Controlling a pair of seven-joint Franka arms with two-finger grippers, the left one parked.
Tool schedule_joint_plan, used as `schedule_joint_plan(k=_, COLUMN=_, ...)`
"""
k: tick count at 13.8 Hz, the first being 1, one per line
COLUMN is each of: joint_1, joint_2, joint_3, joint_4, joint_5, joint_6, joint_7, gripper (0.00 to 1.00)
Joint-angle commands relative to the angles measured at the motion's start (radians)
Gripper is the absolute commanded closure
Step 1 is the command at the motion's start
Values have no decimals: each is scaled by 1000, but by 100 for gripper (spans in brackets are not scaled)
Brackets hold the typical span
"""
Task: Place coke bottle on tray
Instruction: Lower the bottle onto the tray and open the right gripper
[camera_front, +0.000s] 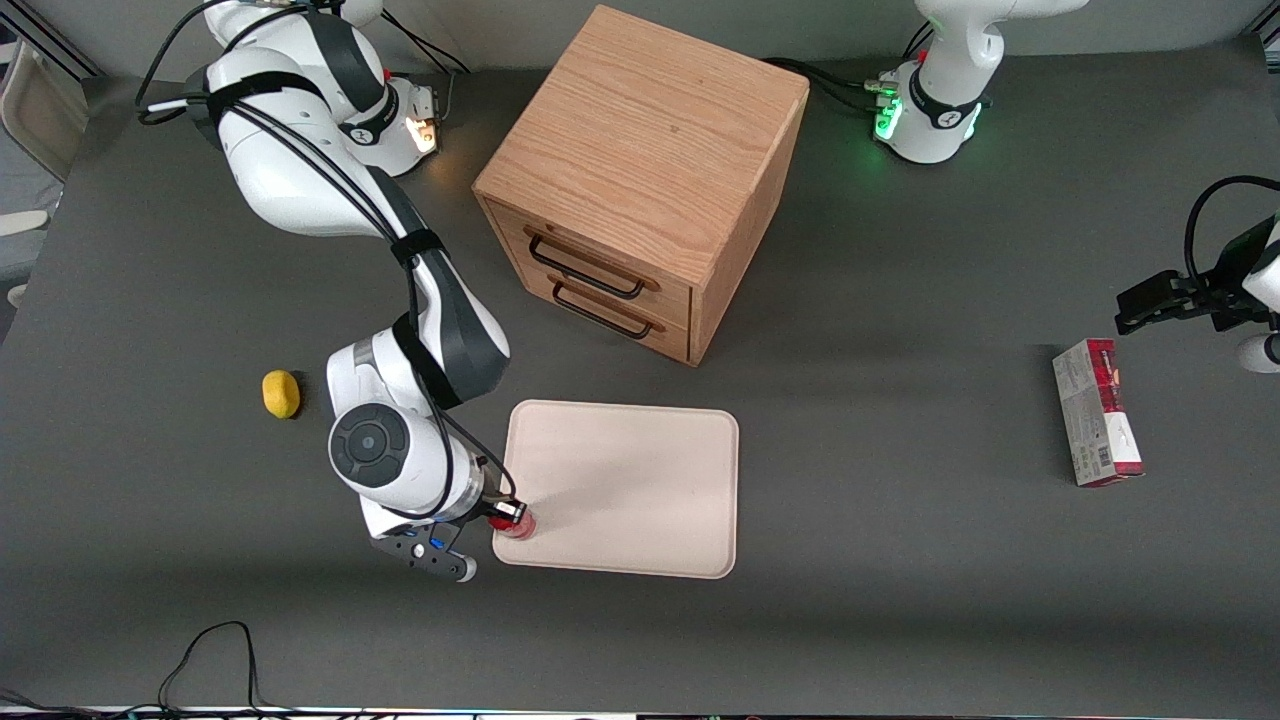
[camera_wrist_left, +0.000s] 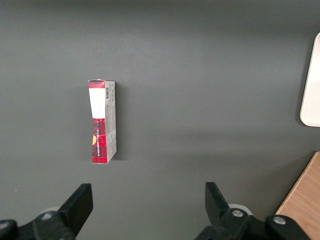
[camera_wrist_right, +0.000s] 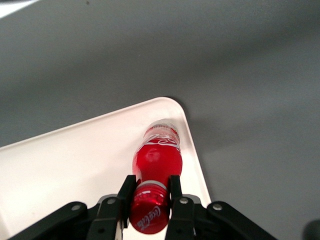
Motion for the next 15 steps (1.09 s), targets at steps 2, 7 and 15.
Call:
schedule_joint_plan(k=2, joint_1=10, joint_2=8, joint_3=-2, joint_4=44, joint_5=-22, joint_6=-3, joint_7=40, gripper=100)
schedule_joint_plan(k=7, joint_1=6, joint_2=8, joint_3=-2, joint_4=44, joint_5=-22, joint_6=2, joint_7=40, gripper=100)
schedule_joint_plan(k=15, joint_1=-3, joint_2=5, joint_3=-3, joint_4=40, joint_5=-22, joint_6=6, joint_7=34, gripper=0)
